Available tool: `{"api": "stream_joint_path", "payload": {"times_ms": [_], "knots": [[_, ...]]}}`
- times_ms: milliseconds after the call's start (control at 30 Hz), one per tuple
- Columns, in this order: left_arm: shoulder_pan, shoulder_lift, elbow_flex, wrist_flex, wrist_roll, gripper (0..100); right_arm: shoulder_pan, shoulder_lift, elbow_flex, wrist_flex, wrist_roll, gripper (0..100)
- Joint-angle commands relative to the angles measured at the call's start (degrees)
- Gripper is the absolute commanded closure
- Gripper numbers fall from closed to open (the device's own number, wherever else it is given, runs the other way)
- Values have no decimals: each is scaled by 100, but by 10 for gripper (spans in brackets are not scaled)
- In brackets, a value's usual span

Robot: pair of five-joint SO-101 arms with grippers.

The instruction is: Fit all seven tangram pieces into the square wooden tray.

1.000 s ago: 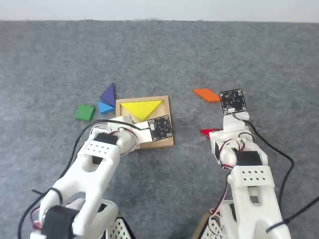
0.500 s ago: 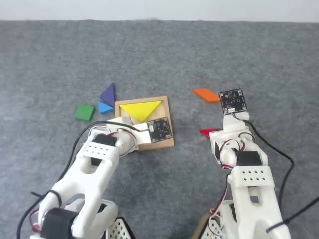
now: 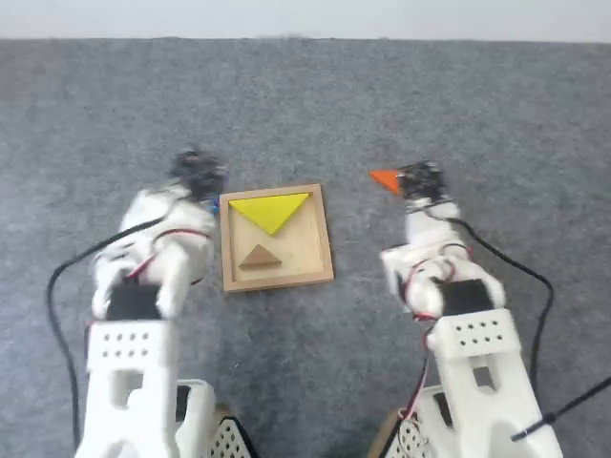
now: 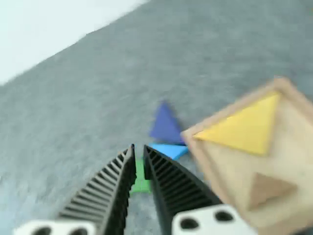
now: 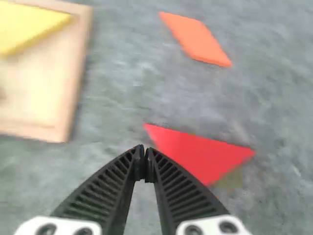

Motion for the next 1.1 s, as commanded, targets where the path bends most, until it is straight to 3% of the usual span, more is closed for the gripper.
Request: {"api": "stream_joint_path", "payload": {"times_ms": [0, 167, 333, 433, 567, 833, 1067], "knots": [[-1037, -879, 444, 26, 580, 987, -1042, 171, -747, 127, -316, 991], [-1996, -747, 1490, -774, 624, 988, -2026, 1859, -1820, -136, -668, 991], [-2400, -1055, 2290, -1635, 598, 988, -2677, 3987, -3024, -989, -1275, 991], [-2391, -1459, 2686, -1688, 475, 988, -2826, 5024, -3631, -1121, -1424, 991], [-2110, -2127, 3354, -1679, -229, 988, -2941, 5745, -4035, -998, -1415, 991], [-2013, -3745, 3521, -396, -264, 988, -3152, 5851, -4097, -927, -1389, 991], [-2075, -4686, 3495, 281, 343, 988, -3160, 5692, -4132, -620, -967, 991]]}}
